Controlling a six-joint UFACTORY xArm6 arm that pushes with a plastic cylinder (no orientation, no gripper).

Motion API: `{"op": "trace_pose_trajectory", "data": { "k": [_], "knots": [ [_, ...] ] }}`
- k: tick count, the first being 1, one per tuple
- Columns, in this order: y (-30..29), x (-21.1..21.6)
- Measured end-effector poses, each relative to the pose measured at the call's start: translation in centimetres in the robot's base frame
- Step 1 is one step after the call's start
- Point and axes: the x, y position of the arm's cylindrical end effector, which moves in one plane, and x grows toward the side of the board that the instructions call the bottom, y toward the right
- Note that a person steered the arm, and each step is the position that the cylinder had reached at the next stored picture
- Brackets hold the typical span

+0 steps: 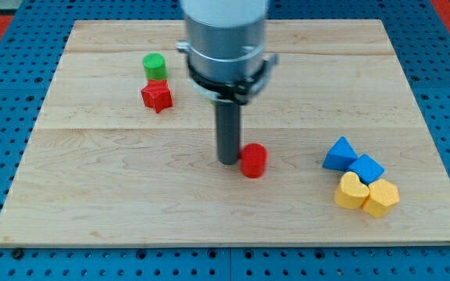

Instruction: Push the red star towards center right

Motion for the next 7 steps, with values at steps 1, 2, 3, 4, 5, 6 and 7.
{"op": "trace_pose_trajectory", "data": {
  "k": [1,2,3,4,5,6,7],
  "knots": [
    [-0.9,0.1],
    [8.2,0.6],
    [3.3,-1.0],
    [-7.9,-8.0],
    [-15.2,-9.8],
    [-23.9,-10.1],
    [-23.6,-14.2]
  ]
}}
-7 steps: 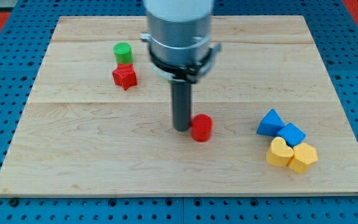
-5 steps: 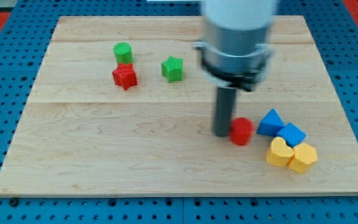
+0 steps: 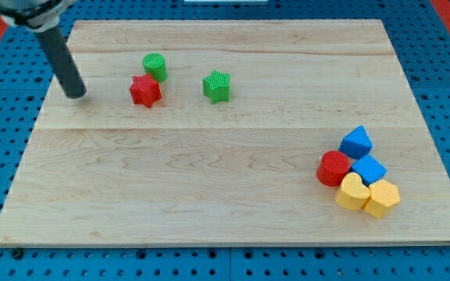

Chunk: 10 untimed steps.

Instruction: Push the red star towards center right

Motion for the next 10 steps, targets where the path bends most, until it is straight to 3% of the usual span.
{"op": "trace_pose_trajectory", "data": {
  "k": [2,4,5,6,7,8,9,10],
  "knots": [
    [20.5,5.8],
    [9.7,3.5],
    [16.0,1.7],
    [23.7,6.9],
    [27.2,13.7],
    [19.7,12.6],
    [16.0,7.3],
    [23.1,3.6]
  ]
}}
